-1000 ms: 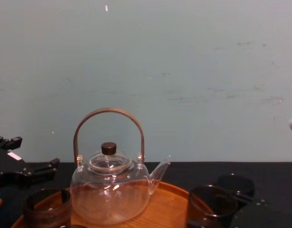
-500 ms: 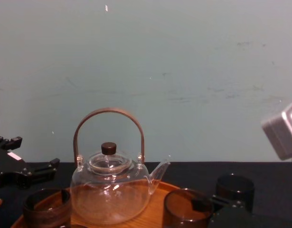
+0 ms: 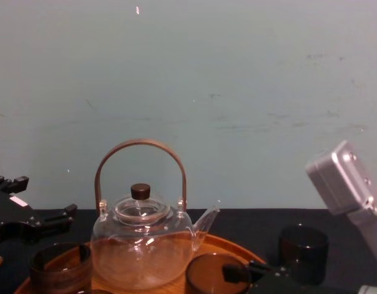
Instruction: Pick up the glass from the table and place it on the tray.
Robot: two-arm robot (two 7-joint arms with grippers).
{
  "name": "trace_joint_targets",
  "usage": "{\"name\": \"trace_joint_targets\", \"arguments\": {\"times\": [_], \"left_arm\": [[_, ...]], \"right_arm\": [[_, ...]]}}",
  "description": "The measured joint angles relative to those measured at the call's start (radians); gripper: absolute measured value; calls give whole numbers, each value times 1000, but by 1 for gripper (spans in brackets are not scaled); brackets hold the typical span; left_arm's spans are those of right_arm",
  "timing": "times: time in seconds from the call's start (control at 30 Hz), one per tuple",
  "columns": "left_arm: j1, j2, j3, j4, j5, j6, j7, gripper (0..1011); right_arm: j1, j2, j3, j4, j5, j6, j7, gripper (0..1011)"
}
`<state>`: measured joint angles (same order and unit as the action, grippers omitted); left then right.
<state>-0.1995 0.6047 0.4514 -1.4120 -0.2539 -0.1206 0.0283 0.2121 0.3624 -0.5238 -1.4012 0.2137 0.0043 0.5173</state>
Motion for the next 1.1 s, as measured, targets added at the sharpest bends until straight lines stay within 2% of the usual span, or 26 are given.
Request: {"name": "trace_joint_targets", "arguments": {"times": [0.47,1.1], "left_arm": [[0,0,0,0,0,0,0,1001],[0,0,0,0,0,0,0,1001]], "right_arm": [[29,-17,-41,24,-5,1,20,905],[48,-34,-72,49,-6,0,31,905]]}}
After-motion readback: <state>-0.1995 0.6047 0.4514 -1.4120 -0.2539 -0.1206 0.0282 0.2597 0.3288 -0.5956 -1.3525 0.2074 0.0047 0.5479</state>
